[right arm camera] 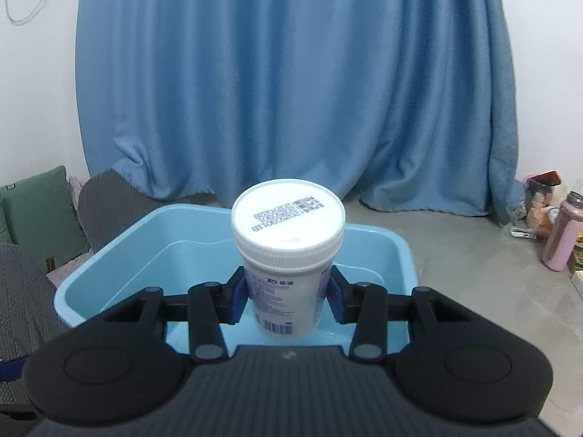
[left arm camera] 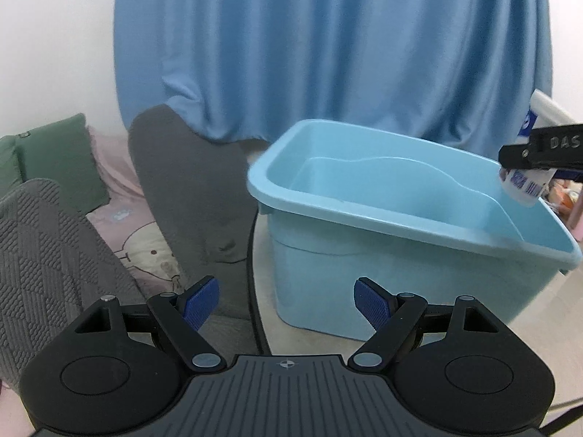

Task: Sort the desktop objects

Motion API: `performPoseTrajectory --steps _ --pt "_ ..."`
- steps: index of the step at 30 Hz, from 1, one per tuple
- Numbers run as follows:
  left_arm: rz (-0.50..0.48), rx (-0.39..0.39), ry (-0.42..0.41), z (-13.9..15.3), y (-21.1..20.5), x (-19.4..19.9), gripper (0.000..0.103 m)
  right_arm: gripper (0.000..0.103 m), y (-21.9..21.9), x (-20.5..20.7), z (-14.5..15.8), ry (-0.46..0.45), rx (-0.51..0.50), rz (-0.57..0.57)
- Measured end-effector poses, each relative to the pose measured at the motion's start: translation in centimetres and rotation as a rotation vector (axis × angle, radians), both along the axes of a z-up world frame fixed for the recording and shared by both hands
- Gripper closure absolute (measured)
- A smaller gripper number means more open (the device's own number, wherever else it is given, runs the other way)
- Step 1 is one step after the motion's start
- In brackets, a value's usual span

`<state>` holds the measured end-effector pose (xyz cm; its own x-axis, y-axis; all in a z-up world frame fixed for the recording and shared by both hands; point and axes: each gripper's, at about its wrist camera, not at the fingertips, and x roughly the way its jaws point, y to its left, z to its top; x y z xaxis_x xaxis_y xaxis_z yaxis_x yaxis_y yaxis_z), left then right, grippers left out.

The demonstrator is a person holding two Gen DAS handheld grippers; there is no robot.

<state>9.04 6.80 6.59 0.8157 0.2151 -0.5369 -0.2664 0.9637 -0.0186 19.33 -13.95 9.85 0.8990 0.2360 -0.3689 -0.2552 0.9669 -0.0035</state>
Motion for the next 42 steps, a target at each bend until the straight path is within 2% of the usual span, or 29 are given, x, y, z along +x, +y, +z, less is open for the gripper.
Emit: performPoseTrajectory --steps 7,9,10,11,14,25,33,37,42 --pt "0.033 -0.004 0.007 0.2 0.3 0.7 0.020 0.058 1.7 1.7 -0.8 0.034 -0.047 0.026" --pt "0.036 -0.003 0.009 0.2 0.3 0.9 0.020 0.041 2.2 1.7 -0.8 0.030 -0.082 0.035" --pt "0.037 -0.003 0.011 0.3 0.3 0.9 0.020 0.023 2.5 1.5 -0.8 0.008 -0.105 0.030" --pt "0.037 -0.002 0.012 0.3 0.2 1.0 0.020 0.012 2.7 1.2 -0.7 -0.019 -0.128 0.022" --pt "0.035 0.002 0.012 0.3 0.0 1.0 0.020 0.011 2.5 0.1 -0.3 -0.081 -0.136 0.036" --pt "0.008 0.007 0.002 0.6 -0.5 -0.4 0.020 0.011 -0.3 -2.3 -0.1 -0.076 -0.079 -0.022" --pt "-0.023 0.017 0.001 0.9 -1.2 -2.4 0.020 0.011 -3.4 -5.2 -1.0 -0.037 -0.064 -0.140" --pt "-0.051 0.046 -0.003 1.2 -1.6 -3.8 0.020 0.010 -4.9 -7.2 -1.6 -0.013 -0.062 -0.207" --pt "-0.088 0.039 0.008 1.2 -2.0 -5.1 0.020 0.010 -7.1 -9.8 -3.0 0.036 -0.038 -0.286"
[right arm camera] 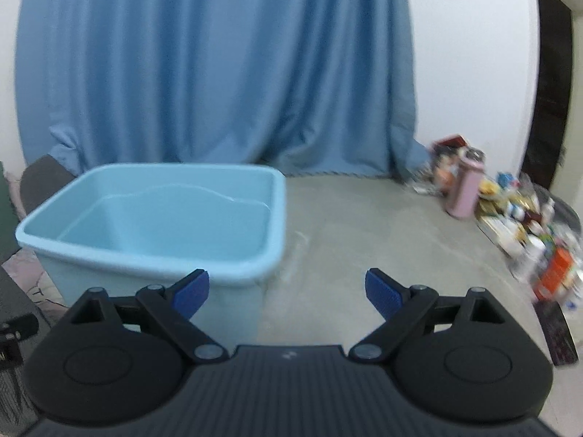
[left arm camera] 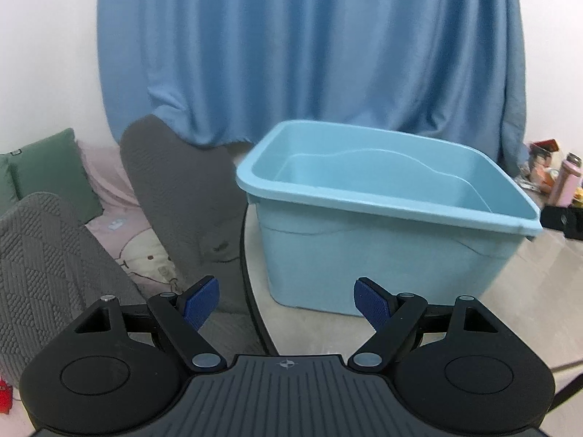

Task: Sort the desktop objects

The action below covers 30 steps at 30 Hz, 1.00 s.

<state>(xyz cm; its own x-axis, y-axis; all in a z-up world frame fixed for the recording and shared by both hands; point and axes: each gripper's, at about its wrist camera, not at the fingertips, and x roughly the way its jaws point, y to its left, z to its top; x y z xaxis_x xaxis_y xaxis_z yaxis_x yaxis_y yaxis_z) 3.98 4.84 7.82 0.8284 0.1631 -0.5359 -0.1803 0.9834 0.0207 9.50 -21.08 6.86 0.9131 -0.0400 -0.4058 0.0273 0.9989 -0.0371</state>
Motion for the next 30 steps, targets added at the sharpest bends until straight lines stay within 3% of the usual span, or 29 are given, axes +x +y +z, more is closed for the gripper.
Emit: performPoseTrajectory --steps 10,18,26,30 --pt "-0.040 -0.033 0.026 0.0 -0.8 -1.6 0.020 0.010 -2.2 -3.5 -0.9 0.040 0.015 -0.067" --pt "-0.063 -0.028 0.040 1.1 -0.9 -2.5 0.020 0.008 -2.9 -4.9 0.5 0.085 0.051 -0.077" --pt "-0.025 -0.052 0.053 3.5 -0.2 -1.5 0.020 0.004 -2.9 -4.2 2.5 0.103 0.067 -0.046" --pt "-0.027 -0.026 0.057 4.8 0.0 0.1 0.020 0.004 -2.5 -3.0 3.4 0.100 0.058 -0.011"
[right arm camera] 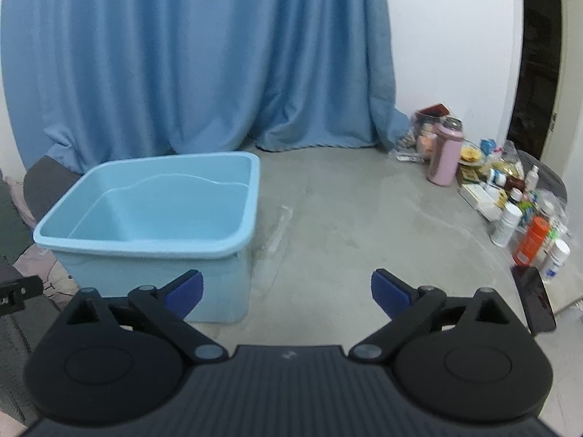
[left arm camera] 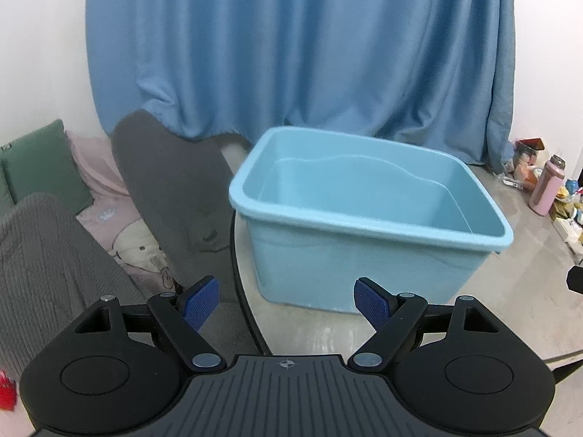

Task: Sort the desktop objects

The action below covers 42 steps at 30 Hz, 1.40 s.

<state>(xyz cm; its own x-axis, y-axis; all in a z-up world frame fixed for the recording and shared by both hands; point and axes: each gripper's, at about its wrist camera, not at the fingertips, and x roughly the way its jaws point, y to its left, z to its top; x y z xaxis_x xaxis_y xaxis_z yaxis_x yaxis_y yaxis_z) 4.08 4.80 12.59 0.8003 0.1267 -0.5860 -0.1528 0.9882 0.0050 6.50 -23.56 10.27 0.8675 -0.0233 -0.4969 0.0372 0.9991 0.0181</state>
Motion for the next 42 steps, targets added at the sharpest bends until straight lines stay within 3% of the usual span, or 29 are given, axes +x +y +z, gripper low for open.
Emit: performPoseTrajectory --steps 13,27,42 --pt "0.013 0.043 0.011 4.0 1.9 8.0 0.020 0.003 0.1 7.4 1.8 0.010 0.042 0.045" --pt "0.042 0.064 0.041 5.9 3.5 15.1 0.020 0.003 1.7 13.4 3.3 0.003 0.038 0.118" --pt "-0.075 0.084 0.056 7.9 7.3 19.9 0.019 0.003 4.7 16.4 5.1 0.007 0.059 0.044"
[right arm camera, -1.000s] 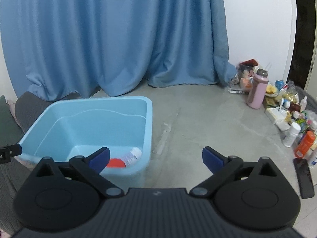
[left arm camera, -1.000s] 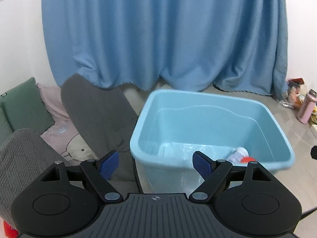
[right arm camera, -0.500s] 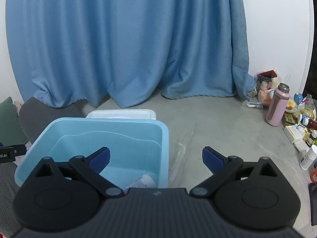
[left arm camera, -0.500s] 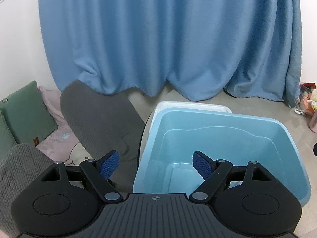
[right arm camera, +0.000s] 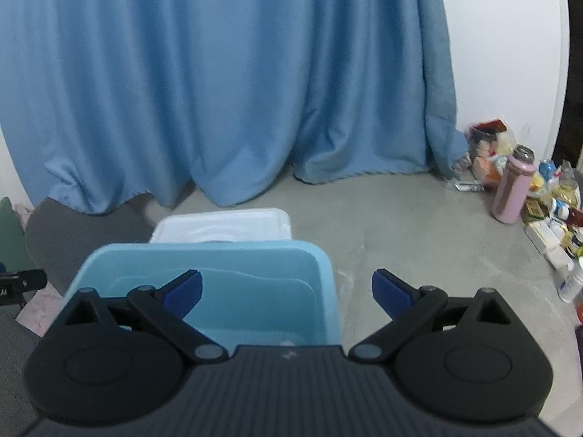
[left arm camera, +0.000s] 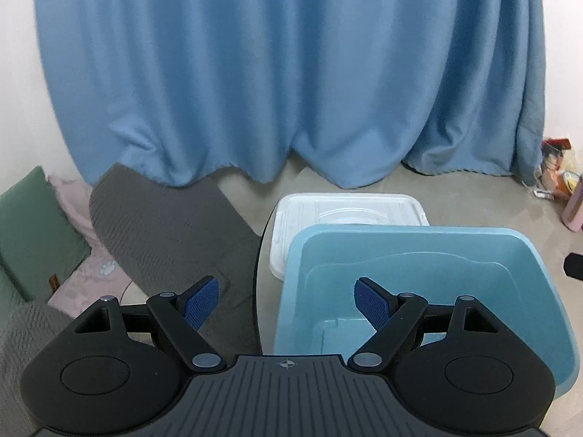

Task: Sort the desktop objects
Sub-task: 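Move both grippers toward the white lid lying beside the tub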

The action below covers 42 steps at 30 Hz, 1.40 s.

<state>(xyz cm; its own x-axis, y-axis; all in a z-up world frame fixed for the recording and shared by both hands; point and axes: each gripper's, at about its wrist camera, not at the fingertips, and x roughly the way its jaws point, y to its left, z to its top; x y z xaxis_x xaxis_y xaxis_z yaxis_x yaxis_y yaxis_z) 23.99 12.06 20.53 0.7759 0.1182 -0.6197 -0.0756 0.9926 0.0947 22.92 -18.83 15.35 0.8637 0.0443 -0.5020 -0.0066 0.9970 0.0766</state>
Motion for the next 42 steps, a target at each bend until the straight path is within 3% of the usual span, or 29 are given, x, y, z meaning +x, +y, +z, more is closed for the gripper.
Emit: performPoseTrajectory --steps 11,28,42 --pt "-0.022 -0.061 -0.023 1.4 3.5 3.1 0.019 0.003 2.6 2.0 1.6 -0.014 -0.023 -0.010" --pt "-0.067 -0.045 -0.041 5.2 7.0 6.9 0.019 0.003 6.7 4.7 6.7 -0.055 -0.084 0.039" --pt "-0.075 -0.081 -0.033 7.4 7.8 13.5 0.019 0.003 8.3 11.2 9.6 -0.053 -0.090 0.084"
